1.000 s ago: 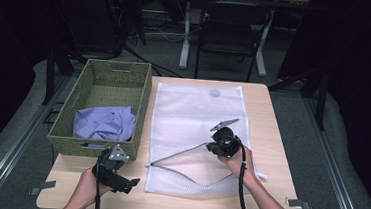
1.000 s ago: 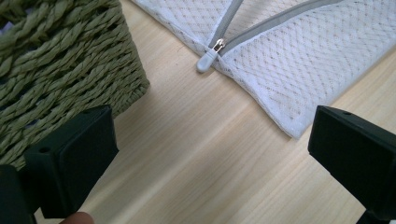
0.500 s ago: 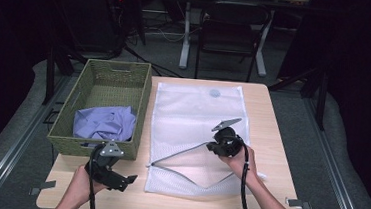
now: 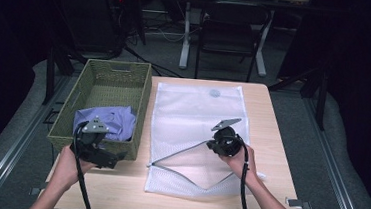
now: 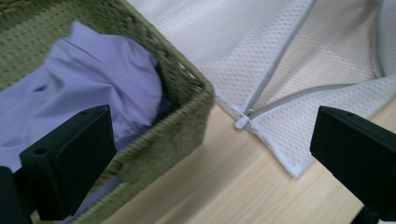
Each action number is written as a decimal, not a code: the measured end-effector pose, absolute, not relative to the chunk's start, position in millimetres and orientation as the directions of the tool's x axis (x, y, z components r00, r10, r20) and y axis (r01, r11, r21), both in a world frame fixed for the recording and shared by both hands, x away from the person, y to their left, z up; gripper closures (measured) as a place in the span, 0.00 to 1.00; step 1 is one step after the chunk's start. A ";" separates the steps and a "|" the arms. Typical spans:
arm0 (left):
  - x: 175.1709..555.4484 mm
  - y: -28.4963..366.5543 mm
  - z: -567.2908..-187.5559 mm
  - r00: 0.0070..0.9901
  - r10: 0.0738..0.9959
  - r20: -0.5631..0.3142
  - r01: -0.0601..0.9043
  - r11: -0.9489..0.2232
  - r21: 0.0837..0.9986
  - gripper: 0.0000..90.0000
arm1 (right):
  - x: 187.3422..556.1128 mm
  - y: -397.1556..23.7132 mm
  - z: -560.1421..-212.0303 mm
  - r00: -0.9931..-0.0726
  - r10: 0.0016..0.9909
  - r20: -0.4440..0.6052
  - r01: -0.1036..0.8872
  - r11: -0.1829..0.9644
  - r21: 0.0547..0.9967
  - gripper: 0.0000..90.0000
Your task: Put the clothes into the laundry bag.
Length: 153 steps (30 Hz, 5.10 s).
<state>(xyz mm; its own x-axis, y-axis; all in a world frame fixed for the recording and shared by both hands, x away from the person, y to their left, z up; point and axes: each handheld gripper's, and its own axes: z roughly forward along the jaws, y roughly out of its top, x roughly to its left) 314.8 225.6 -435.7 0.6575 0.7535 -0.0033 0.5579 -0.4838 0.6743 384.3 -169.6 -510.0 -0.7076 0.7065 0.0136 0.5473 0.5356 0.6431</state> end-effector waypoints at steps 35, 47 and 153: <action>435.2 239.6 -458.2 0.600 0.800 -0.015 0.714 -0.527 0.460 0.00 | 388.2 -173.9 -517.9 -0.704 0.710 0.007 0.549 0.537 0.640 0.97; 462.0 229.4 -486.0 0.622 0.782 -0.028 0.741 -0.578 0.342 0.01 | 388.1 -174.3 -518.3 -0.703 0.711 0.009 0.552 0.538 0.638 0.97; 453.0 265.5 -334.3 0.661 0.726 0.190 0.654 -0.682 0.328 0.92 | 387.2 -177.3 -512.3 -0.699 0.715 -0.003 0.554 0.545 0.629 0.97</action>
<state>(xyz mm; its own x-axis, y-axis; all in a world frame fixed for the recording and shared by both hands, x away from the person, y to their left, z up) 453.0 265.5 -334.3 0.6614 0.7256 0.1897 0.6537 -0.6818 0.3285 387.2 -177.3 -512.3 -0.6995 0.7147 -0.0029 0.5545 0.5452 0.6287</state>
